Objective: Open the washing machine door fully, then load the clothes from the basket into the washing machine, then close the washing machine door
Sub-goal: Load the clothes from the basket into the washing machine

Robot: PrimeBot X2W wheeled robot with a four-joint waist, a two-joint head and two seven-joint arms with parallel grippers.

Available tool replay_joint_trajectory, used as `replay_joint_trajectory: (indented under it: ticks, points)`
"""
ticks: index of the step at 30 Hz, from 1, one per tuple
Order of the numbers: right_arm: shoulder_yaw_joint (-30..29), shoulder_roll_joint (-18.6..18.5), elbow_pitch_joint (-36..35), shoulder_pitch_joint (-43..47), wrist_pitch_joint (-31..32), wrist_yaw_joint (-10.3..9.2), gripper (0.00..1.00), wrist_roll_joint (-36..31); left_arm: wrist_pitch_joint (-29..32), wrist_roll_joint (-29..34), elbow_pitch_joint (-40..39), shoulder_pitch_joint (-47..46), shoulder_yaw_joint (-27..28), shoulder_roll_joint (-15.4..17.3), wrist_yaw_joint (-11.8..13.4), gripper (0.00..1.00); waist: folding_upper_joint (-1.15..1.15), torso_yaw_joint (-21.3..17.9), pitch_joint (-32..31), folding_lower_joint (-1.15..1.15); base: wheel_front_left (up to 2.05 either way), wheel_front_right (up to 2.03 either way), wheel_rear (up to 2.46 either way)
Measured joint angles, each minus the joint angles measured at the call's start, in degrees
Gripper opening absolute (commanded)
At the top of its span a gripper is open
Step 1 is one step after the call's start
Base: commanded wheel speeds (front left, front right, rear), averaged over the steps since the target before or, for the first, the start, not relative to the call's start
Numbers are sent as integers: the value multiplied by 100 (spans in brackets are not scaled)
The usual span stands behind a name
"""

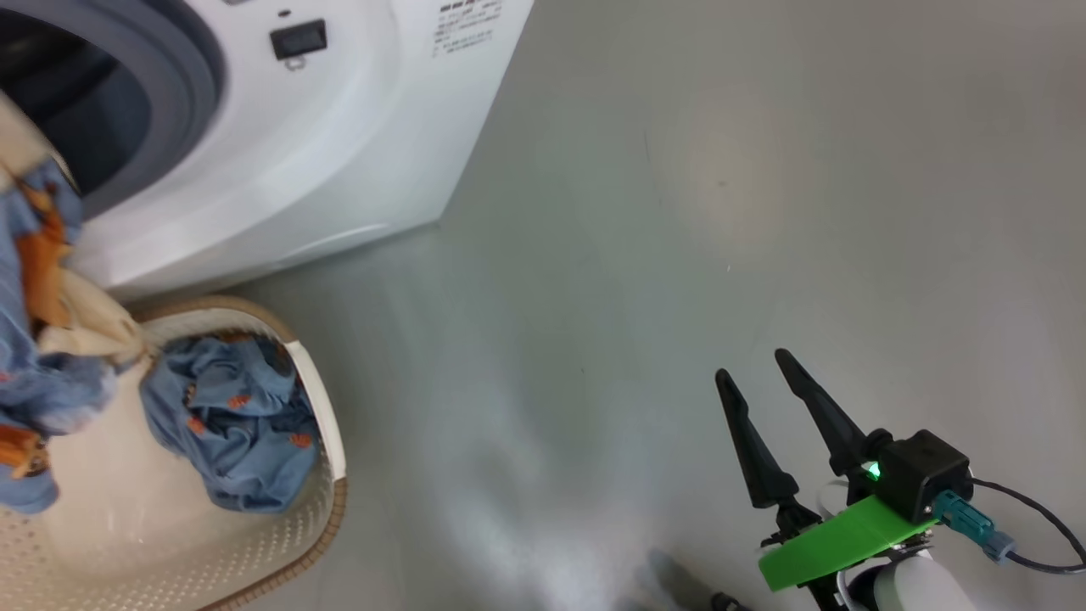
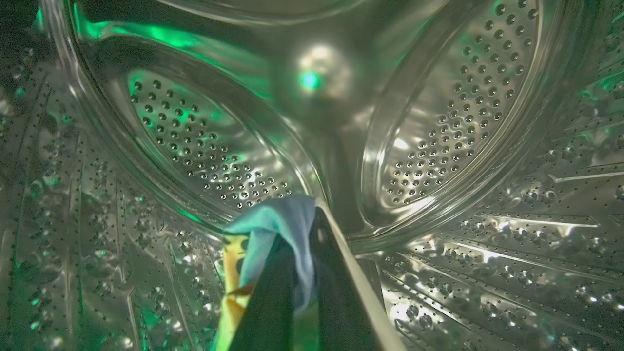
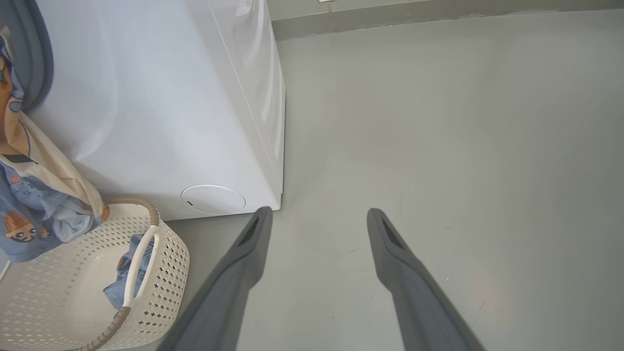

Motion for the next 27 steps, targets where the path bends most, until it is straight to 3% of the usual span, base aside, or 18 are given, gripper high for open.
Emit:
replay_joint_trajectory:
  ticks: [8,19,20,22,23,24,27]
  points:
    - [170,-49,0,-191,0,0,100,52,0,235,276,-857,-232,270,158,0,0,-131,420,0,0,0,0]
    - [179,-38,79,-191,0,0,100,145,214,424,1070,-1101,-555,152,202,0,0,-181,459,0,0,0,0]
    - [183,-34,87,-191,0,0,100,145,265,426,1155,-1101,-579,141,238,12,0,-174,432,0,0,0,0]
    - [183,-26,96,-191,0,0,100,145,315,424,1317,-1101,-588,124,291,57,0,-160,372,0,0,0,0]
    - [182,-25,98,-191,0,0,100,145,364,424,1386,-1101,-591,116,310,95,0,-152,341,0,0,0,0]
    - [182,-25,100,-191,0,0,100,145,397,424,1458,-1101,-591,108,354,100,0,-141,309,0,0,0,0]
    - [187,-29,113,-191,0,0,100,145,592,423,1646,-1101,-619,78,463,100,0,-103,217,0,0,0,0]
